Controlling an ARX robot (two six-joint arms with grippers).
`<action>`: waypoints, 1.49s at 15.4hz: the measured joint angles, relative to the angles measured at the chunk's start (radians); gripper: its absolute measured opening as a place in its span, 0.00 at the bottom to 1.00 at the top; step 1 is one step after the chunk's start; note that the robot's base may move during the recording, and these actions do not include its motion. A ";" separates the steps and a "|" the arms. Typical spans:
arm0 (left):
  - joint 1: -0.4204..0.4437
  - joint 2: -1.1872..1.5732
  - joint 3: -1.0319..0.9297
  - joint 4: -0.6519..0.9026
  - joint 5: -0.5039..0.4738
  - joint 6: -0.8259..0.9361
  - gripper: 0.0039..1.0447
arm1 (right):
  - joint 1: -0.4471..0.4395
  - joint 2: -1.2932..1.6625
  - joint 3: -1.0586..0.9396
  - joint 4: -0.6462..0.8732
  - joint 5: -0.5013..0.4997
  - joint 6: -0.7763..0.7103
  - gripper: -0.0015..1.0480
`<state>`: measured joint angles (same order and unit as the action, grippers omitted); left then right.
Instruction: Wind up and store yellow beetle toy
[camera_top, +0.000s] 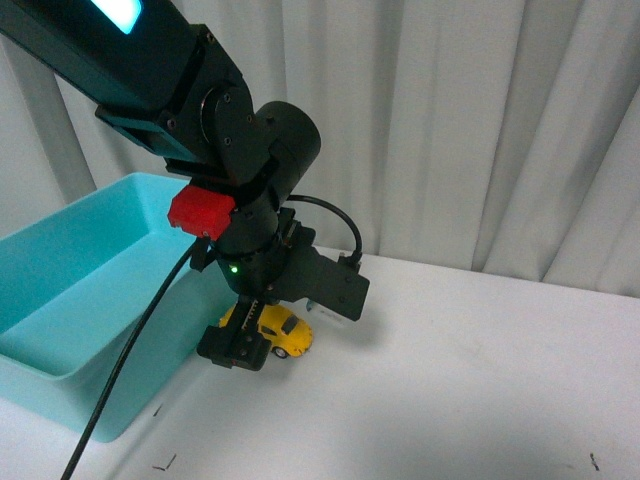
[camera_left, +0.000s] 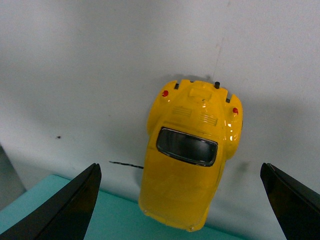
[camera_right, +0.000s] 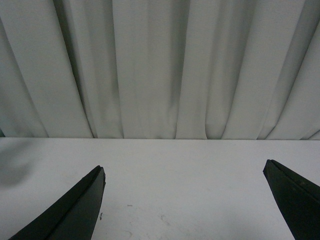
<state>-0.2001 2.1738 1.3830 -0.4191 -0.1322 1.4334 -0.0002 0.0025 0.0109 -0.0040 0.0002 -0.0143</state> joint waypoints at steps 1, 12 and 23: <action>0.006 0.018 0.001 -0.005 -0.002 -0.020 0.94 | 0.000 0.000 0.000 0.000 0.000 0.000 0.94; -0.040 -0.063 -0.014 -0.092 0.110 -0.072 0.38 | 0.000 0.000 0.000 0.000 0.000 0.000 0.94; 0.314 -0.459 -0.082 0.035 0.264 -0.917 0.38 | 0.000 0.000 0.000 0.000 0.000 0.000 0.94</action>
<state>0.1143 1.7145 1.3006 -0.3843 0.1318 0.5167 -0.0002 0.0025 0.0109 -0.0040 0.0002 -0.0143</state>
